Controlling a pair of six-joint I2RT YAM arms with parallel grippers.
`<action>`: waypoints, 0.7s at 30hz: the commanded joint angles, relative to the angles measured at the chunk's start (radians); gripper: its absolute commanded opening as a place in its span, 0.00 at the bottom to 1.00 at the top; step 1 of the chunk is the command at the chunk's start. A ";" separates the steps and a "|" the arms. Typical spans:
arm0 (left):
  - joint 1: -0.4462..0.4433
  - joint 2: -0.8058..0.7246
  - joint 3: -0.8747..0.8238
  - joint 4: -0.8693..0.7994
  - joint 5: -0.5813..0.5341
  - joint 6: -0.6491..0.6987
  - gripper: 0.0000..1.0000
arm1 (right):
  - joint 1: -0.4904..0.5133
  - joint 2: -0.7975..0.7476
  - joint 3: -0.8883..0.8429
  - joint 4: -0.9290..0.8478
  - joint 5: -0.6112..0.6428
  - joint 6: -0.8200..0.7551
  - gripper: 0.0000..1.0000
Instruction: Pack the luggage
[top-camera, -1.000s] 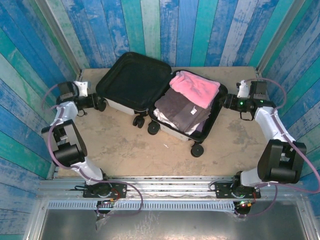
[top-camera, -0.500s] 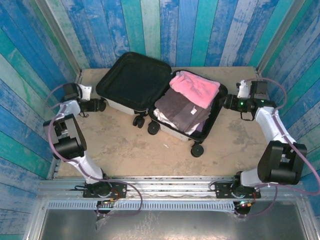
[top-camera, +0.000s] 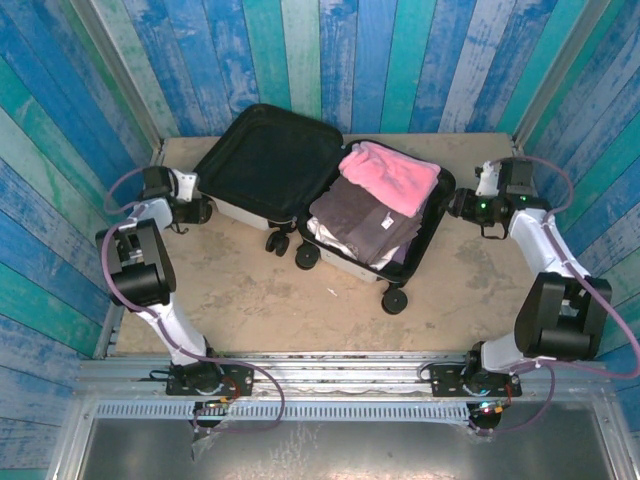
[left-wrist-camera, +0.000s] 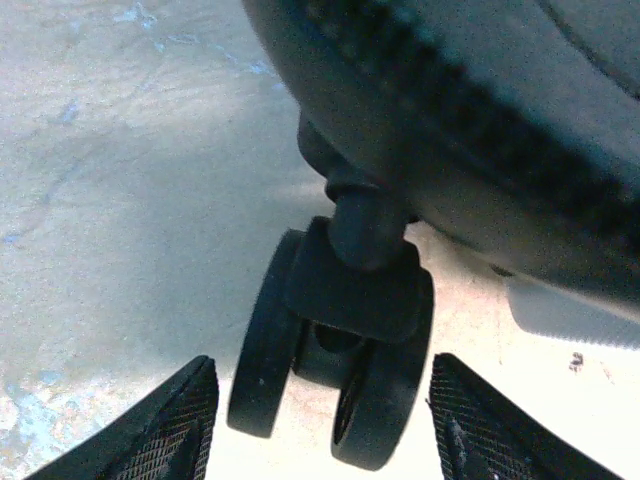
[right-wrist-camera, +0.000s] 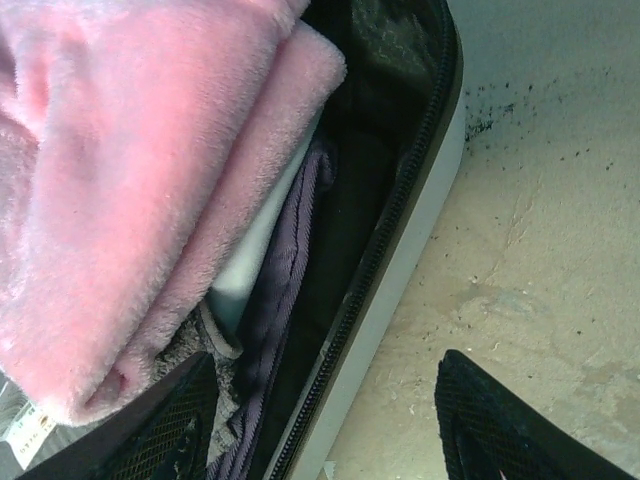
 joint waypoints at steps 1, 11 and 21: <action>-0.001 0.070 -0.016 0.057 -0.019 0.014 0.59 | -0.004 0.040 0.033 -0.014 -0.032 0.035 0.60; -0.002 0.093 -0.043 0.123 0.001 0.020 0.57 | -0.004 0.069 0.049 -0.013 -0.066 0.046 0.61; -0.043 0.016 -0.094 0.173 -0.024 0.030 0.00 | -0.004 0.083 -0.001 0.051 -0.108 0.116 0.60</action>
